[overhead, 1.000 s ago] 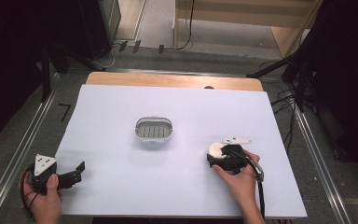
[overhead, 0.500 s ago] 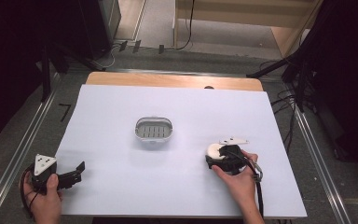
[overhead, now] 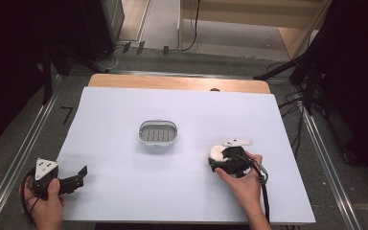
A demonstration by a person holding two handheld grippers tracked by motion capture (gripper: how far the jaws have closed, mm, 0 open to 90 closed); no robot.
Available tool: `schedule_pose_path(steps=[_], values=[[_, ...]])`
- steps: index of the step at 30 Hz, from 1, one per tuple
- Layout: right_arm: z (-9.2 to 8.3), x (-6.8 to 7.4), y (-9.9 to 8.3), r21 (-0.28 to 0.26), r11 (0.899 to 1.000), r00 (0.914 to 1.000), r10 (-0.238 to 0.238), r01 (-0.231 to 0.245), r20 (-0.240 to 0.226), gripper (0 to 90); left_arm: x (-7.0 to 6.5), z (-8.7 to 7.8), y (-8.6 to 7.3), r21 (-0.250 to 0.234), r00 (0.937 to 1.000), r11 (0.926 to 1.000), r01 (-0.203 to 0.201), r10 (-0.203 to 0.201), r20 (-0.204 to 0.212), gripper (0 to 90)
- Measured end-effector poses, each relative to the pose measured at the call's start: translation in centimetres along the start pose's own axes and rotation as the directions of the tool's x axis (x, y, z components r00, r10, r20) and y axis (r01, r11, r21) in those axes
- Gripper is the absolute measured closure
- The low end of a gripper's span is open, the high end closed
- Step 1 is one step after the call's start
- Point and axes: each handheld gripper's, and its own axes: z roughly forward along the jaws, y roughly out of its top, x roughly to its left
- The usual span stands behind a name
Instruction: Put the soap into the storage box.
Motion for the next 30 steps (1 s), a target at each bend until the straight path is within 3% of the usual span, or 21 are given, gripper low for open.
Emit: schedule_pose_path(steps=[30], values=[[0.3,2.2,3.3,-0.025,0.999,0.9985,-0.041,0.040,-0.035,25.5,0.1,0.0,0.0,0.002,1.0000,1.0000,0.004,-0.004,0.005,0.0]])
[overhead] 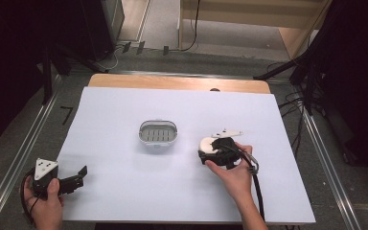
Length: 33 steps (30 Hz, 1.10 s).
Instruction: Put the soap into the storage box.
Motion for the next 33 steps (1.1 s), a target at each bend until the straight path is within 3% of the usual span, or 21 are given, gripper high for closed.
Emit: schedule_pose_path(steps=[33], values=[[0.9,1.9,2.7,-0.007,0.999,0.9987,-0.041,0.041,-0.030,25.4,0.0,0.1,0.0,0.009,1.0000,1.0000,0.001,-0.001,-0.003,0.0]])
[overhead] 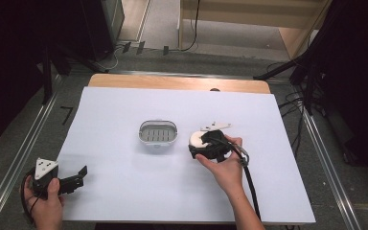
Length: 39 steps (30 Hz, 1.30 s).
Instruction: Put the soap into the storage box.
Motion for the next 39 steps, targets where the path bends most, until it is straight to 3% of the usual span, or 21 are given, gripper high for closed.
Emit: schedule_pose_path(steps=[39], values=[[1.8,3.0,4.3,-0.018,0.999,0.9976,-0.042,0.041,-0.055,25.5,0.1,0.0,0.0,-0.006,0.9999,0.9999,0.012,-0.012,0.004,0.0]])
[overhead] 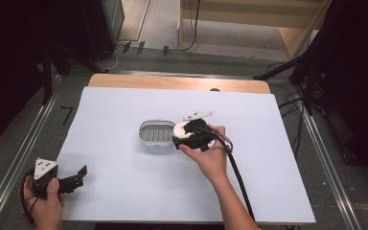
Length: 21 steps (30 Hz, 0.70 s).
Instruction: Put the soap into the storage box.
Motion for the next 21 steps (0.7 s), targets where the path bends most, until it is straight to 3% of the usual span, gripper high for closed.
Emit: schedule_pose_path(steps=[21], values=[[2.3,2.9,2.5,0.004,0.999,0.9982,-0.048,0.048,-0.038,25.5,0.0,0.0,0.0,0.000,1.0000,1.0000,0.000,0.000,0.000,0.0]])
